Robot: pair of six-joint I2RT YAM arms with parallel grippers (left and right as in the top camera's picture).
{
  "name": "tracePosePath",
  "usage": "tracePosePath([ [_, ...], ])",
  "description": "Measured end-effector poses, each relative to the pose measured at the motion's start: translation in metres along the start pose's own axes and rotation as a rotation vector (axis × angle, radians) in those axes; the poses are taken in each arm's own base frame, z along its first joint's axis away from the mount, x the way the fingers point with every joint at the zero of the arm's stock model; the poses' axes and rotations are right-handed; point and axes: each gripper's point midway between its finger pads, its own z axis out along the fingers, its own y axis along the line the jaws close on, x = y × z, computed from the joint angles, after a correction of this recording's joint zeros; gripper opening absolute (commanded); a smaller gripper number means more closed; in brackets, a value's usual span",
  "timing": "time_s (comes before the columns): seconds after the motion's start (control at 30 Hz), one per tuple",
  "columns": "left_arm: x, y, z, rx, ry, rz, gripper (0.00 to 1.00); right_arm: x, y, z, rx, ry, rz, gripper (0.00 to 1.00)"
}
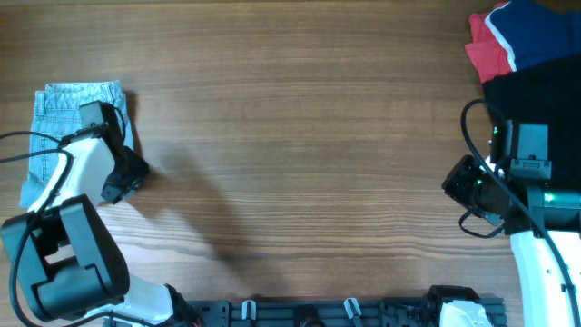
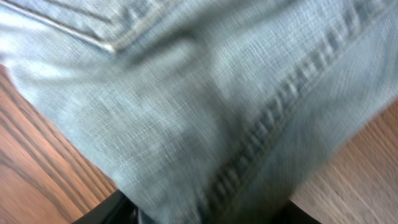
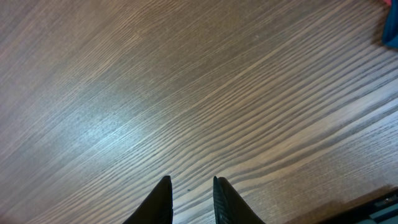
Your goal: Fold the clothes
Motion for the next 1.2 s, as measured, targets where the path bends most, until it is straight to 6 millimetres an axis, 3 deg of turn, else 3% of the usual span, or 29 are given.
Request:
tracePosePath([
  [0.17, -0.017, 0.003, 0.002, 0.018, -0.050, -0.054, 0.55, 0.001, -0.001, 0.000, 0.003, 0.005, 0.000, 0.22],
  [0.4, -0.050, -0.005, 0.000, 0.081, -0.168, -0.119, 0.46, 0.002, -0.001, 0.000, 0.005, 0.007, 0.000, 0.22],
  [0.6, -0.068, -0.013, -0.004, 0.120, -0.236, -0.143, 0.45, 0.003, -0.002, 0.000, 0.007, 0.012, 0.000, 0.22],
  [0.77, -0.078, 0.003, -0.001, 0.112, -0.248, -0.194, 0.44, 0.003, -0.002, 0.000, 0.008, 0.013, 0.000, 0.22],
  [0.9, -0.077, 0.014, 0.002, 0.095, -0.230, -0.215, 0.54, 0.003, -0.002, 0.000, 0.008, 0.014, 0.000, 0.22],
  [0.97, -0.076, 0.013, 0.002, 0.100, -0.225, -0.216, 0.64, 0.003, -0.002, 0.000, 0.008, 0.014, 0.000, 0.22],
  [1.07, -0.070, 0.011, 0.003, 0.102, -0.204, -0.208, 0.67, 0.003, -0.002, 0.000, 0.008, 0.014, 0.000, 0.23],
  [1.13, -0.058, 0.009, 0.003, 0.097, -0.152, -0.186, 0.68, 0.004, -0.002, 0.000, 0.010, 0.016, 0.000, 0.36],
  [1.2, -0.041, 0.007, 0.000, 0.095, -0.089, -0.158, 0.72, 0.004, -0.002, 0.000, 0.010, 0.016, -0.012, 0.58],
])
